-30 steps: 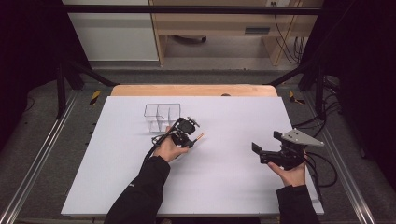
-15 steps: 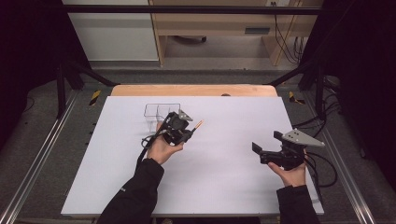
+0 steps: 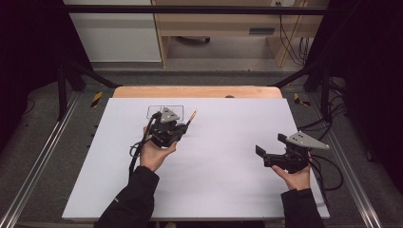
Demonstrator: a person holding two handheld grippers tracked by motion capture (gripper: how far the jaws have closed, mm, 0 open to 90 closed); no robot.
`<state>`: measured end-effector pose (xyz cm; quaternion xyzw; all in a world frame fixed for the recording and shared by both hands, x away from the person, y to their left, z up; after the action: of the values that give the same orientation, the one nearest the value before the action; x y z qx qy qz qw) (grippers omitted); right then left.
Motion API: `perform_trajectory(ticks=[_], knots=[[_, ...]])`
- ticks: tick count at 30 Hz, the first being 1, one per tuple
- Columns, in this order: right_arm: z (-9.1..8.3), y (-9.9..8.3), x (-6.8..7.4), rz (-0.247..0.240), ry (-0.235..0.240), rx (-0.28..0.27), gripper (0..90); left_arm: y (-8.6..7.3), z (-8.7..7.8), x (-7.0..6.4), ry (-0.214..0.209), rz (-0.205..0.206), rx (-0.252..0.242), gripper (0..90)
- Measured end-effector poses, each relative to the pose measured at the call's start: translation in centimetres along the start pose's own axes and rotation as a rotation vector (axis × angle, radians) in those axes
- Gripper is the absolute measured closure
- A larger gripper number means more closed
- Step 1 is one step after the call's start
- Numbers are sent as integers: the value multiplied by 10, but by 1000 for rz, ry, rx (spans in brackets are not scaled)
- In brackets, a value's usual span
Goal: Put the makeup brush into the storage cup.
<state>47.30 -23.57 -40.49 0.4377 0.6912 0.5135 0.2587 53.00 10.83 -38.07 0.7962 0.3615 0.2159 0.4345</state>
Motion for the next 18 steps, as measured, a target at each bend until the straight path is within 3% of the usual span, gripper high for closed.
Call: perform_trajectory(ticks=[4,9,18], knots=[[1,0,0,-2,-2,2,34,-2,-10,4,25,-25,-78,825],[2,-2,1,-7,-1,10,34,-4,-19,12,49,-67,-135,825],[4,-3,2,-10,-2,17,34,-3,-29,22,82,-95,-202,825]])
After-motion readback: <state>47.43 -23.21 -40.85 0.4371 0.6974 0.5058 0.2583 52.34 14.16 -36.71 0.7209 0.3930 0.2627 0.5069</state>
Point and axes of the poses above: each handheld gripper's, and its own axes: z roughly forward along the jaws, y roughly out of its top, x roughly to its left, the point moved 4 cm from there along z, roughly forward along the jaws, and after that the axes turned 2 degrees about -x, right-handed, at the moved point
